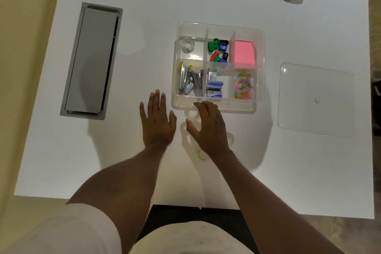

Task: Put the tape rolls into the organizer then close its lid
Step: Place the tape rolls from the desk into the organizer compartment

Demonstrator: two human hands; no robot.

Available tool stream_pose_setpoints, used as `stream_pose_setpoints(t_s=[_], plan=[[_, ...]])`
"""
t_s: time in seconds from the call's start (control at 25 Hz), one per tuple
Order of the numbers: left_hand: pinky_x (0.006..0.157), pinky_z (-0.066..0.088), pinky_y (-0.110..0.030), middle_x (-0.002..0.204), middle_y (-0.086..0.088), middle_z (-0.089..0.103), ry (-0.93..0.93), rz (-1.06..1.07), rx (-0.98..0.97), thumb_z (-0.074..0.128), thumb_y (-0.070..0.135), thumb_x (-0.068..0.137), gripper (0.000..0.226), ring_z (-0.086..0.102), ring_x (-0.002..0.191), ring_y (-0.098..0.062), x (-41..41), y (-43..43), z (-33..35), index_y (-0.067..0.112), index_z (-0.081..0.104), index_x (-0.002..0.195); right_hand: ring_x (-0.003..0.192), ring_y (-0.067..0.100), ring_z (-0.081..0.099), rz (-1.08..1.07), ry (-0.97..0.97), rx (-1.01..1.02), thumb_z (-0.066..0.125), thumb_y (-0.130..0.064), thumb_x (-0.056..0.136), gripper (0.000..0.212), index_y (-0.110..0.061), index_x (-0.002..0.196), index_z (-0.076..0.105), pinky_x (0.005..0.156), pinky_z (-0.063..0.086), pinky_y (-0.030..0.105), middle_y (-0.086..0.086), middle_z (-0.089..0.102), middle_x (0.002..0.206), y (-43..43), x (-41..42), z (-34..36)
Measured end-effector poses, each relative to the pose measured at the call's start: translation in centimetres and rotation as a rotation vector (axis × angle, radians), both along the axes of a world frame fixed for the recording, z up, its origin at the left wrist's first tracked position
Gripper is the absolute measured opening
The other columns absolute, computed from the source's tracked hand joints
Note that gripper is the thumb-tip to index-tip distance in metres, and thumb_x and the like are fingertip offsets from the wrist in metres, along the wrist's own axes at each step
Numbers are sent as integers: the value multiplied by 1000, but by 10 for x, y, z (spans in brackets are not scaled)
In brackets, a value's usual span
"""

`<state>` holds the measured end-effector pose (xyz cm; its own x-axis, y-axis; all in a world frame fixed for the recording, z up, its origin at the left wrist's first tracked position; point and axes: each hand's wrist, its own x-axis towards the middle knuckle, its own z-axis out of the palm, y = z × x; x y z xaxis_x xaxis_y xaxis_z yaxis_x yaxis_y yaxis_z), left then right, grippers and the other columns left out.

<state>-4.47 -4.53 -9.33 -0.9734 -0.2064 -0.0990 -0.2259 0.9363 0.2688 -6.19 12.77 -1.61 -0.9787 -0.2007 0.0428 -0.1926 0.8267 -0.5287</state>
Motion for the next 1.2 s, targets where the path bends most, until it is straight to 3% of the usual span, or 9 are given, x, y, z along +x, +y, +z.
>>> stream_pose_setpoints(t_s=[0.12, 0.36, 0.56, 0.68, 0.84, 1.04, 1.2], plan=[[133, 8, -58, 178, -5, 12, -11, -3, 7, 28, 48, 109, 66, 8, 165, -24, -1, 0, 2, 19, 16, 167, 122, 24, 52, 19, 21, -83, 74, -31, 86, 55, -11, 133, 53, 101, 53, 37, 12, 54, 131, -9, -53, 16], [133, 7, -59, 178, -4, 9, -67, -3, 17, 25, 50, 108, 68, 6, 166, -24, -4, -1, 4, 21, 14, 168, 114, 25, 53, -8, -4, -104, 74, -15, 84, 49, -10, 128, 52, 89, 52, 32, 13, 49, 127, -27, -167, 39], [132, 10, -59, 178, -5, 10, -81, -9, 12, 28, 48, 107, 68, 7, 165, -25, -4, -2, 3, 19, 15, 168, 104, 31, 58, 12, -168, 148, 73, -28, 89, 42, -6, 119, 53, 77, 41, 33, 14, 57, 115, -43, -231, 32], [132, 11, -59, 178, -6, 10, -83, -14, 10, 24, 48, 107, 68, 8, 165, -25, -4, -2, 2, 18, 14, 168, 108, 31, 61, 86, -239, 353, 74, -34, 89, 48, -6, 122, 52, 83, 46, 37, 15, 60, 117, -53, -248, 21], [132, 11, -59, 178, -7, 9, -84, -19, 4, 29, 45, 107, 69, 7, 165, -25, -4, -1, 2, 17, 13, 168, 109, 32, 63, 135, -281, 480, 78, -36, 85, 54, -5, 123, 54, 83, 49, 38, 14, 62, 117, -61, -256, 12], [132, 12, -60, 178, -6, 8, -91, -14, 15, 26, 47, 107, 69, 6, 165, -25, -4, -2, 2, 18, 11, 168, 109, 30, 62, 151, -273, 442, 79, -39, 83, 61, -6, 126, 52, 85, 49, 38, 14, 61, 117, -61, -253, 10], [132, 13, -60, 178, -6, 11, -83, -19, 15, 22, 49, 107, 69, 9, 165, -26, -4, -2, 3, 18, 13, 168, 106, 30, 60, 123, -130, 373, 74, -29, 88, 43, -6, 119, 56, 82, 49, 39, 14, 61, 113, -51, -240, 21]])
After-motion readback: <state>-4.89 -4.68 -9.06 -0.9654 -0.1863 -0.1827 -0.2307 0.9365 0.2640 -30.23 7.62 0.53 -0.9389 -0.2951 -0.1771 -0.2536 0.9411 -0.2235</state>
